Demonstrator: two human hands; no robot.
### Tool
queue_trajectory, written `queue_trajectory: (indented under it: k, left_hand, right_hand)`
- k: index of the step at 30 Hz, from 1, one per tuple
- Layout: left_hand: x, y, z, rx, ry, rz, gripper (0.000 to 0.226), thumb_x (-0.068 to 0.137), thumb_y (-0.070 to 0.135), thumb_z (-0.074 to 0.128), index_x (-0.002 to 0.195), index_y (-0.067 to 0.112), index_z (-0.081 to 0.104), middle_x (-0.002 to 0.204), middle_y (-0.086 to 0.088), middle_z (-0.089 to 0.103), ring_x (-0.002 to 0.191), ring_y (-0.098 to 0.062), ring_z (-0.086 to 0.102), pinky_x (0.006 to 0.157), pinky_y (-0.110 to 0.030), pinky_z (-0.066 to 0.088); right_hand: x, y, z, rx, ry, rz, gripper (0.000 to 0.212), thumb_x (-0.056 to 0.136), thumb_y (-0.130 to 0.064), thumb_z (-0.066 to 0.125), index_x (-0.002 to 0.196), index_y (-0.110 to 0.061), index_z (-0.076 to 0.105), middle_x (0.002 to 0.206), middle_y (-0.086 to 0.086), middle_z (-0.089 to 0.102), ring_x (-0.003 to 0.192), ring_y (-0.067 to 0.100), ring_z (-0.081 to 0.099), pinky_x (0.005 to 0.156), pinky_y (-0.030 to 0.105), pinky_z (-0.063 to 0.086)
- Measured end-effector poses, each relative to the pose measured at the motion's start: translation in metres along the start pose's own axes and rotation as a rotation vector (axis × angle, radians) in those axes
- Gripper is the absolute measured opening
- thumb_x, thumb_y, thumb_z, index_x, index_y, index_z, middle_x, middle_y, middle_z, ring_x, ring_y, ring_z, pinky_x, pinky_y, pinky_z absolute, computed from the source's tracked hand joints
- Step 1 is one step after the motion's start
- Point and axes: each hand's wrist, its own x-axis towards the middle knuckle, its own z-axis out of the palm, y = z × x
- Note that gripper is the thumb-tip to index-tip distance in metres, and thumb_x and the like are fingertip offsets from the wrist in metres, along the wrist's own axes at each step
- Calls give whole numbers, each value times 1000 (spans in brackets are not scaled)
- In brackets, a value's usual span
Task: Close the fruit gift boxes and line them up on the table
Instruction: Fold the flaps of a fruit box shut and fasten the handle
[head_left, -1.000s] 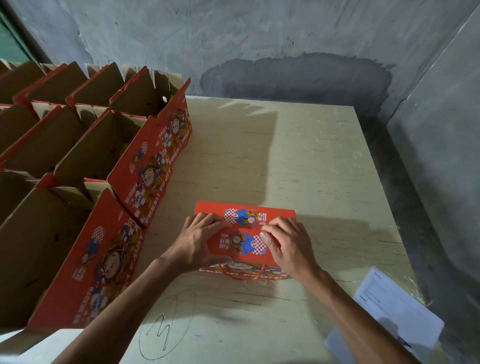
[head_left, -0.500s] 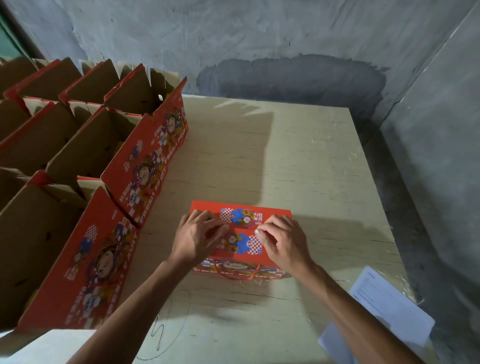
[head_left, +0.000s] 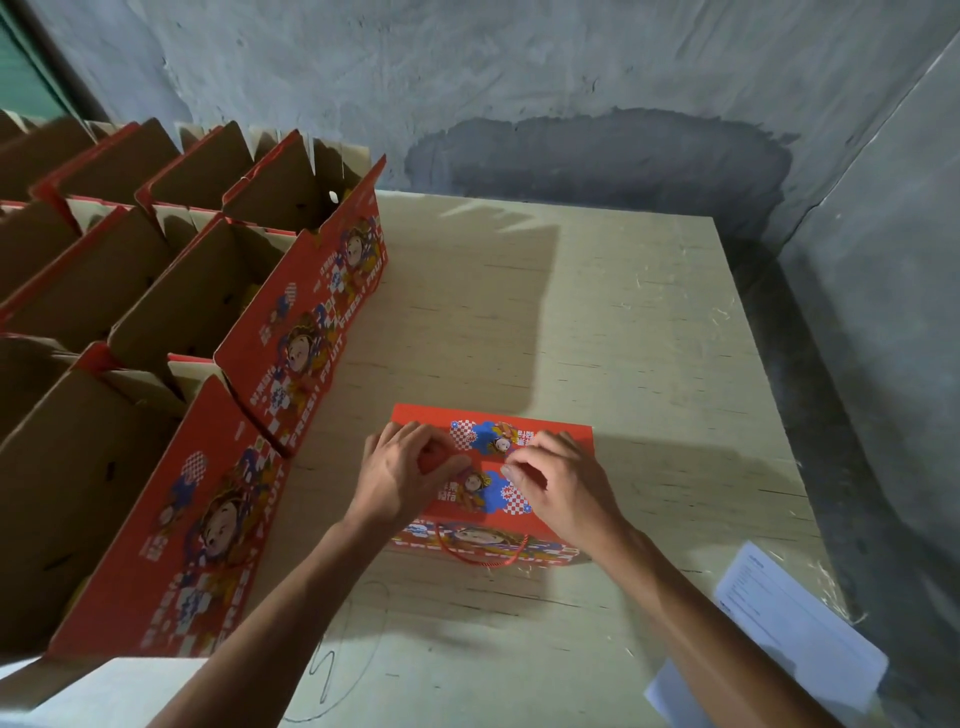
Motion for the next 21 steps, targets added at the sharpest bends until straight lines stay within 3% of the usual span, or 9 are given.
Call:
queue_trajectory:
  k: [5, 7, 10, 12, 14, 17, 21]
  left_hand:
    - [-5, -12, -1, -233, 104, 4, 27, 85, 48, 69, 105, 30, 65, 103, 20, 62, 100, -9, 53, 92, -38, 43]
    - [-9, -22, -3, -410, 163, -156, 41, 83, 41, 76, 120, 28, 62, 116, 17, 59, 111, -9, 54, 95, -33, 47]
    - [-21, -27, -3, -762, 60, -502, 74, 72, 60, 83, 132, 22, 60, 121, 5, 69, 108, -13, 69, 91, -35, 59]
    - [-25, -29, 3, -863, 6, -512, 67, 73, 68, 77, 121, 22, 69, 106, -3, 77, 98, -22, 75, 78, -36, 63]
    - [-27, -28, 5, -893, 26, -481, 49, 82, 58, 74, 114, 22, 73, 100, -4, 79, 92, -20, 75, 71, -29, 60]
    - [-27, -26, 4, -910, 48, -451, 33, 89, 46, 70, 111, 21, 74, 96, -3, 78, 84, -12, 71, 71, -26, 57]
    - [-26, -23, 3, -932, 47, -448, 32, 91, 42, 69, 112, 19, 73, 94, -3, 77, 81, -11, 71, 67, -25, 56]
  right_hand:
    - [14, -26, 19, 40, -27, 9, 21, 99, -35, 66, 97, -18, 78, 90, -7, 62, 85, 15, 57, 74, 34, 49]
    - [16, -26, 21, 38, -23, 7, 19, 99, -33, 66, 97, -18, 78, 90, -7, 61, 85, 14, 56, 74, 34, 49]
    - [17, -26, 22, 49, -32, -20, 17, 101, -28, 65, 96, -16, 76, 92, -6, 62, 88, 16, 57, 77, 36, 50]
    - [19, -28, 25, 48, -41, -44, 16, 101, -27, 64, 96, -15, 75, 94, -6, 64, 91, 17, 58, 80, 37, 50]
    - [22, -31, 28, 51, -42, -51, 17, 100, -29, 65, 96, -16, 76, 93, -6, 64, 92, 17, 59, 82, 36, 49]
    - [27, -40, 34, 42, -36, -57, 19, 99, -34, 65, 97, -20, 77, 93, -9, 65, 91, 17, 59, 80, 36, 49]
    - [32, -46, 44, 13, -20, -98, 14, 99, -30, 66, 98, -21, 77, 96, -11, 67, 89, 18, 59, 81, 38, 49]
